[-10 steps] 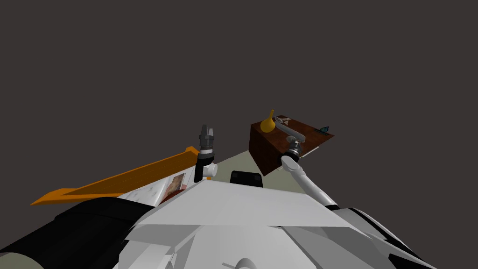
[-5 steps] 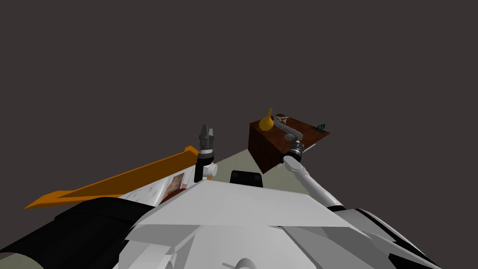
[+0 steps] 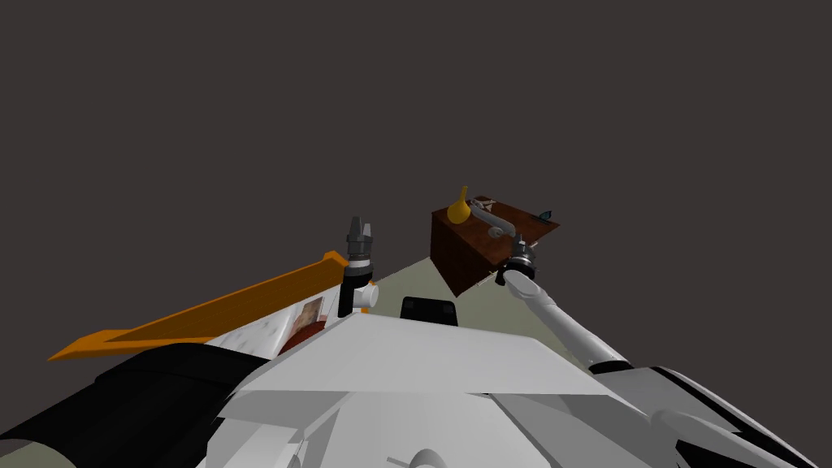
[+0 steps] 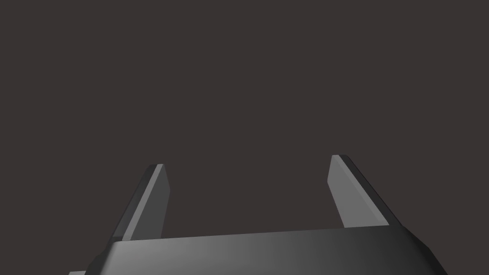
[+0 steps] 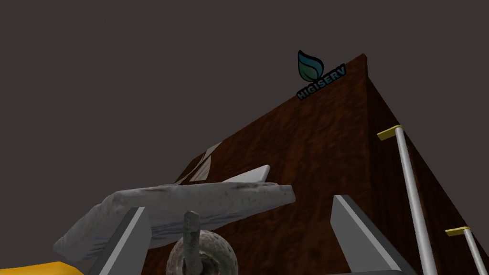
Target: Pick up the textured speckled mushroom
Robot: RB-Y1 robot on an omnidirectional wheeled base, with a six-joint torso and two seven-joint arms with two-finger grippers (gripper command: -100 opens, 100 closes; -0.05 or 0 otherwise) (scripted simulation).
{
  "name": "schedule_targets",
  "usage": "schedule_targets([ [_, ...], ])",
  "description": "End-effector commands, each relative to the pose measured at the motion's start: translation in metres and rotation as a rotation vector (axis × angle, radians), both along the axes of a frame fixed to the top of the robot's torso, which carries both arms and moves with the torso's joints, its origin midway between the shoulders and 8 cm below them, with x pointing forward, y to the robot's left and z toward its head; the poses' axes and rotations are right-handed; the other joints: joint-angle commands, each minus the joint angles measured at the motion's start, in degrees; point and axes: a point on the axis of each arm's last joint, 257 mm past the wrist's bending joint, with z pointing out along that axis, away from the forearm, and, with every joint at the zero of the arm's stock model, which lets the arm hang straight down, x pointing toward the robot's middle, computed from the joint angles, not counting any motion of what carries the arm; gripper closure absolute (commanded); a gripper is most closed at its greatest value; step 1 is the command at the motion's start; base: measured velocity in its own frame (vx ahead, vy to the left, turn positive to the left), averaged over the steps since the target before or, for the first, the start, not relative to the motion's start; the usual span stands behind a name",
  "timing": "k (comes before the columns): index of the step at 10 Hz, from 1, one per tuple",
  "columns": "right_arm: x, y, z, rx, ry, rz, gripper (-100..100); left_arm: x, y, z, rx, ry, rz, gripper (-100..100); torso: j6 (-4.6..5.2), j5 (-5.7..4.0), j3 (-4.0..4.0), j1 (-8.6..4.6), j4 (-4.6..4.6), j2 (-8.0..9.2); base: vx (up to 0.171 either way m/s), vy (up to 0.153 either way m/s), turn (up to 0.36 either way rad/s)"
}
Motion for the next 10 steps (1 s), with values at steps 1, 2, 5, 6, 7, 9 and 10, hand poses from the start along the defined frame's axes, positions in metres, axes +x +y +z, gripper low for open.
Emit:
schedule_targets([
  [1, 0.008, -0.008, 0.005, -0.023, 0.027, 0.040, -100, 0.000, 0.000, 0.000, 0.000, 0.000, 0.000, 0, 0.00, 0.00, 0.00, 0.00, 0.00, 0.00, -0.082, -0.001, -0.046],
  [2, 0.009, -0.007, 0.004, -0.025, 0.032, 0.047, -100, 0.000, 0.000, 0.000, 0.000, 0.000, 0.000, 0, 0.00, 0.00, 0.00, 0.01, 0.00, 0.01, -0.065, 0.000, -0.014],
  [5, 0.019, -0.018, 0.009, -0.053, 0.078, 0.100, -100, 0.000, 0.000, 0.000, 0.000, 0.000, 0.000, 0, 0.00, -0.01, -0.03, -0.02, -0.01, -0.05, -0.059, -0.008, -0.027],
  [6, 0.023, -0.024, 0.012, -0.066, 0.102, 0.123, -100, 0.000, 0.000, 0.000, 0.000, 0.000, 0.000, 0, -0.02, -0.01, -0.05, 0.00, -0.02, -0.09, -0.044, 0.004, -0.014],
  [7, 0.023, -0.023, 0.012, -0.065, 0.105, 0.126, -100, 0.000, 0.000, 0.000, 0.000, 0.000, 0.000, 0, -0.01, 0.00, -0.07, 0.03, -0.03, -0.13, -0.035, 0.005, -0.013],
  [9, 0.029, -0.037, 0.016, -0.083, 0.151, 0.159, -100, 0.000, 0.000, 0.000, 0.000, 0.000, 0.000, 0, -0.02, 0.00, -0.09, 0.03, -0.04, -0.15, -0.049, -0.003, -0.015],
  [10, 0.031, -0.036, 0.014, -0.083, 0.166, 0.174, -100, 0.000, 0.000, 0.000, 0.000, 0.000, 0.000, 0, -0.01, 0.00, -0.07, 0.02, -0.03, -0.12, -0.042, -0.003, -0.010],
])
